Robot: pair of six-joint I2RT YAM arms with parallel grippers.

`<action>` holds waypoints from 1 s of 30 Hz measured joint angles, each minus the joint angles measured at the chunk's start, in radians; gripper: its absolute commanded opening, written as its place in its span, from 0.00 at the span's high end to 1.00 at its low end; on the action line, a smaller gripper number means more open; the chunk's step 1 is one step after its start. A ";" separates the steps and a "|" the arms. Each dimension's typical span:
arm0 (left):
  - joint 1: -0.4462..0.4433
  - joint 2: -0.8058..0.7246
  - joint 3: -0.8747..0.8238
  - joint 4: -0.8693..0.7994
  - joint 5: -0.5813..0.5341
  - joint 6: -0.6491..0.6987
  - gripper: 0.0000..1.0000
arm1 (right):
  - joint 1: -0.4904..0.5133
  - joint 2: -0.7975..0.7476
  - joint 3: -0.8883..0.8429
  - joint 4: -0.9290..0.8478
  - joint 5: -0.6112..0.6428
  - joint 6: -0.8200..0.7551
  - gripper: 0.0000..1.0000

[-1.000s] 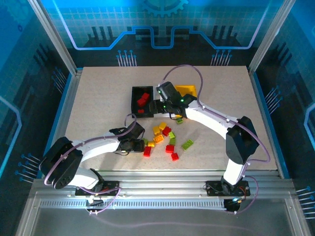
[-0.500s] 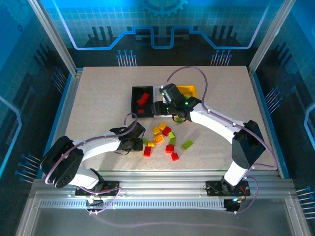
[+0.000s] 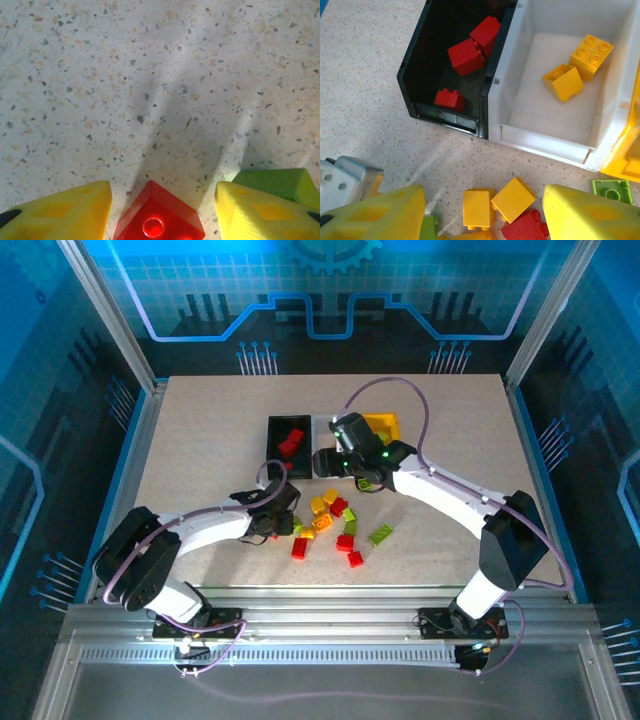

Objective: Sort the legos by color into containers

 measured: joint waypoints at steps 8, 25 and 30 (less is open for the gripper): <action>0.000 0.002 -0.021 -0.002 0.017 0.012 0.49 | 0.000 -0.015 -0.012 0.000 0.000 0.000 0.35; 0.019 -0.108 0.111 -0.103 0.018 0.011 0.62 | -0.033 -0.068 -0.068 0.008 0.000 0.015 0.35; 0.098 -0.040 0.355 -0.096 0.008 0.029 0.65 | -0.043 -0.117 -0.125 0.011 0.003 0.027 0.35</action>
